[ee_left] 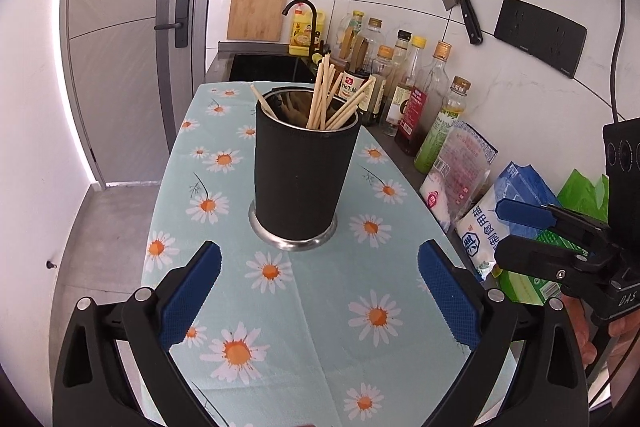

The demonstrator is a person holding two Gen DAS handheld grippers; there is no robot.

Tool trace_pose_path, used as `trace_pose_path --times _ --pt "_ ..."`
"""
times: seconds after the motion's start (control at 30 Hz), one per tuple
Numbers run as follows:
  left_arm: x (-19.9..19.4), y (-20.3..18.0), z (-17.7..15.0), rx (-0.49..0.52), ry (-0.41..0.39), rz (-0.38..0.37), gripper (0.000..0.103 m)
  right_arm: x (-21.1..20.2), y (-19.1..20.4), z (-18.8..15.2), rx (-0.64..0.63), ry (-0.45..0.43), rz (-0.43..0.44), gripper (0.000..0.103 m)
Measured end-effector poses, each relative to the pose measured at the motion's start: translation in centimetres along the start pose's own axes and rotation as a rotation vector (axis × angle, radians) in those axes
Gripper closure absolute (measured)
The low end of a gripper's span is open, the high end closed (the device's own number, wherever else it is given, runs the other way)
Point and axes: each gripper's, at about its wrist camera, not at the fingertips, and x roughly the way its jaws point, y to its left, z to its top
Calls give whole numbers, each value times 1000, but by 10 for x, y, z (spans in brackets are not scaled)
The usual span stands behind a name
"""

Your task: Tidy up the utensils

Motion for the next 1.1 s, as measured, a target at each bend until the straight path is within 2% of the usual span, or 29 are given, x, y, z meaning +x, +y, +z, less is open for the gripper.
trace_pose_path --times 1.1 --pt "5 -7 -21 -20 69 -4 7 2 -6 -19 17 51 -2 12"
